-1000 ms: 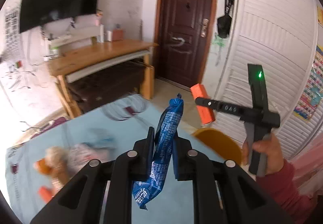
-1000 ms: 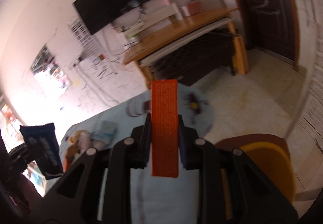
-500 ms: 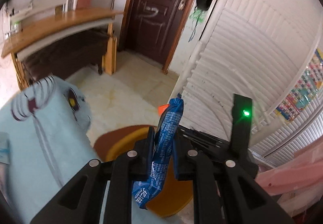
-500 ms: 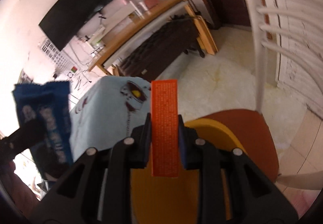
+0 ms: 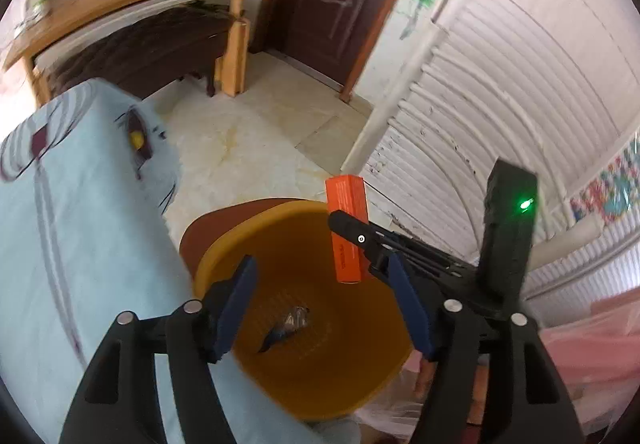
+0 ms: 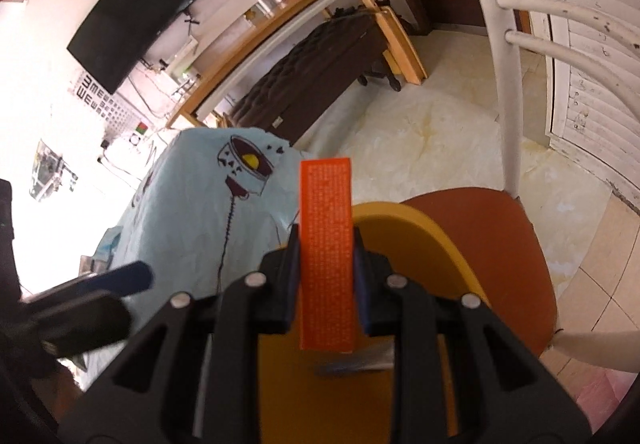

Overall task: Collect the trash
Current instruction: 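Carry both items over the yellow bin and open both tools to drop them, then move both tools back over the trash on the bed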

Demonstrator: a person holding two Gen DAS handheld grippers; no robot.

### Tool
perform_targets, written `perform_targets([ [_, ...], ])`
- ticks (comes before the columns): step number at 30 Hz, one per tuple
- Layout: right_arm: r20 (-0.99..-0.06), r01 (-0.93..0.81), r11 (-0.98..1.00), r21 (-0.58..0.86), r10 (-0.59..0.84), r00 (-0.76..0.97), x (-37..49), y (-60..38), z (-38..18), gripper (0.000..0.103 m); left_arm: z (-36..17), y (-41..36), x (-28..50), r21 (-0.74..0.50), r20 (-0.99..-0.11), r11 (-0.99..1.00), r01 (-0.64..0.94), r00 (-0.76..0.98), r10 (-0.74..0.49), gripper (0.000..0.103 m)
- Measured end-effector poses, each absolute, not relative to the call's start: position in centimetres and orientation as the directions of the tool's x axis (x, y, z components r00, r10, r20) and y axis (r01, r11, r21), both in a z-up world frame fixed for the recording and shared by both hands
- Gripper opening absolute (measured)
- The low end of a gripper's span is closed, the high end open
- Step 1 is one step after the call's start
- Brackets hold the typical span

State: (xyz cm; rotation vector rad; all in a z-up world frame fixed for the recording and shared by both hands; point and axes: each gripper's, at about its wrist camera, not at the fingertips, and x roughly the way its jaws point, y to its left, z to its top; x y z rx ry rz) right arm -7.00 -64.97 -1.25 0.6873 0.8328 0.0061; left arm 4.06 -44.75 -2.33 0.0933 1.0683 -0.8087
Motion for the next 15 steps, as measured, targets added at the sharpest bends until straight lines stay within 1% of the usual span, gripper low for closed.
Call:
perform_targets([
  [2, -0.693, 0.251, 0.789, 0.561, 0.282, 0.664, -6.7, -64.4, -1.7, 0.023, -1.1, -42.8, 3.7, -0.332, -0.787, 0.720, 0.609, 0.242, -0.567, 0.066],
  [4, -0.708, 0.247, 0.794, 0.555, 0.295, 0.641, -6.4, -63.8, -2.0, 0.023, -0.2, -41.2, 3.5, -0.330, -0.774, 0.730, 0.599, 0.271, -0.572, 0.069],
  [5, -0.715, 0.247, 0.799, 0.549, 0.296, 0.633, -6.2, -63.5, -2.1, 0.027, 0.5, -39.9, 3.1, -0.323, -0.764, 0.736, 0.595, 0.295, -0.574, 0.069],
  [7, -0.720, 0.247, 0.801, 0.546, 0.297, 0.627, -6.1, -63.2, -2.1, 0.043, 1.8, -37.6, 2.4, -0.296, -0.747, 0.747, 0.595, 0.343, -0.569, 0.071],
  [8, -0.718, 0.243, 0.802, 0.546, 0.298, 0.630, -6.0, -63.0, -2.0, 0.058, 2.3, -36.7, 2.2, -0.282, -0.741, 0.757, 0.589, 0.367, -0.562, 0.073],
  [9, -0.715, 0.238, 0.805, 0.543, 0.294, 0.635, -6.1, -62.9, -1.7, 0.065, 2.8, -35.5, 2.0, -0.270, -0.729, 0.766, 0.583, 0.395, -0.558, 0.076],
  [13, -0.713, 0.217, 0.831, 0.513, 0.271, 0.647, -6.1, -61.7, 0.1, 0.065, 4.9, -29.8, 1.7, -0.223, -0.683, 0.824, 0.521, 0.519, -0.513, 0.084],
  [15, -0.706, 0.195, 0.844, 0.500, 0.268, 0.656, -6.0, -60.7, 1.4, 0.065, 5.9, -26.6, 2.3, -0.216, -0.666, 0.859, 0.464, 0.574, -0.477, 0.085],
])
